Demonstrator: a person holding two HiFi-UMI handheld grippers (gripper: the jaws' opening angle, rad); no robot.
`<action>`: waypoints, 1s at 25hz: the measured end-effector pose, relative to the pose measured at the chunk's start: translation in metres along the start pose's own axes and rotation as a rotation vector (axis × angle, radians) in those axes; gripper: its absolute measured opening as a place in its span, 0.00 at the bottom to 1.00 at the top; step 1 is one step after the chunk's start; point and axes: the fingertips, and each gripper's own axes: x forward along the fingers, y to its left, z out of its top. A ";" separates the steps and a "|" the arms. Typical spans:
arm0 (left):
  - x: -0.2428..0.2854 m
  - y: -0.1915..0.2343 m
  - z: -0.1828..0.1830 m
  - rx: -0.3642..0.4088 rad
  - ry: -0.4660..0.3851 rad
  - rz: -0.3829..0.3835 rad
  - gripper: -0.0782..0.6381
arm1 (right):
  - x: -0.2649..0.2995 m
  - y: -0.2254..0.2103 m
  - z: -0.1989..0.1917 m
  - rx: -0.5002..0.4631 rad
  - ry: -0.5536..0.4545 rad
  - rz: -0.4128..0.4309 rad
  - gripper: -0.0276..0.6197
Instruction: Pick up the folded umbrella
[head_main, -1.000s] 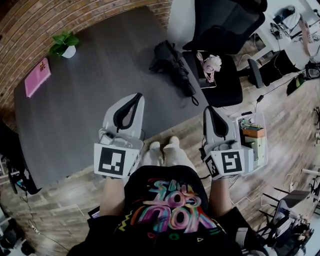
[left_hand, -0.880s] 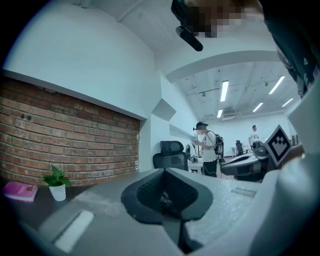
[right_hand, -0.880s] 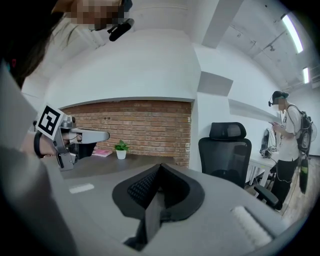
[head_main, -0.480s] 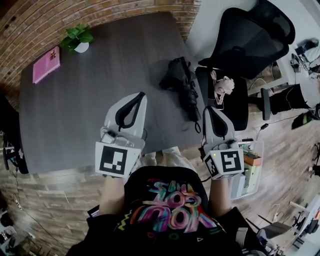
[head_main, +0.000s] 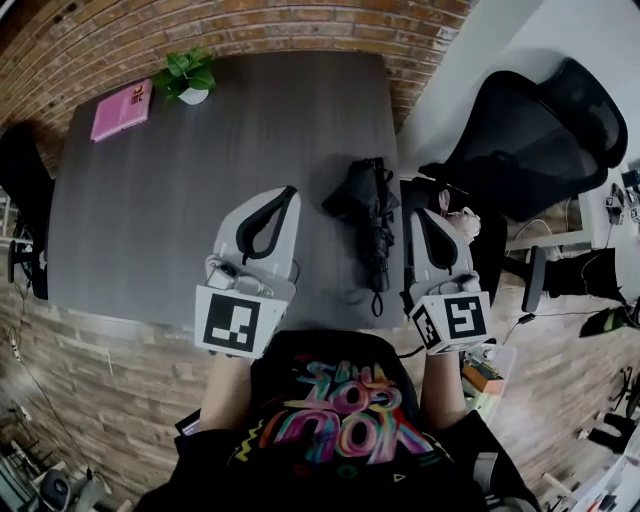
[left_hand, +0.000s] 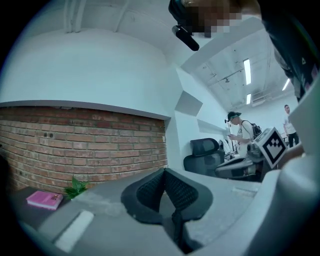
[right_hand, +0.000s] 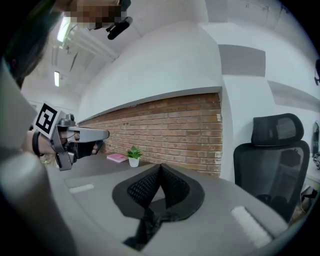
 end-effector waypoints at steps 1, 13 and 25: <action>0.000 0.000 0.001 0.001 0.000 0.015 0.11 | 0.003 -0.002 0.001 -0.002 -0.003 0.016 0.04; -0.003 0.007 0.004 0.006 0.018 0.073 0.11 | 0.018 -0.004 0.004 0.001 0.009 0.072 0.04; -0.002 0.007 -0.001 -0.013 0.022 0.056 0.11 | 0.024 0.003 -0.005 -0.038 0.051 0.090 0.04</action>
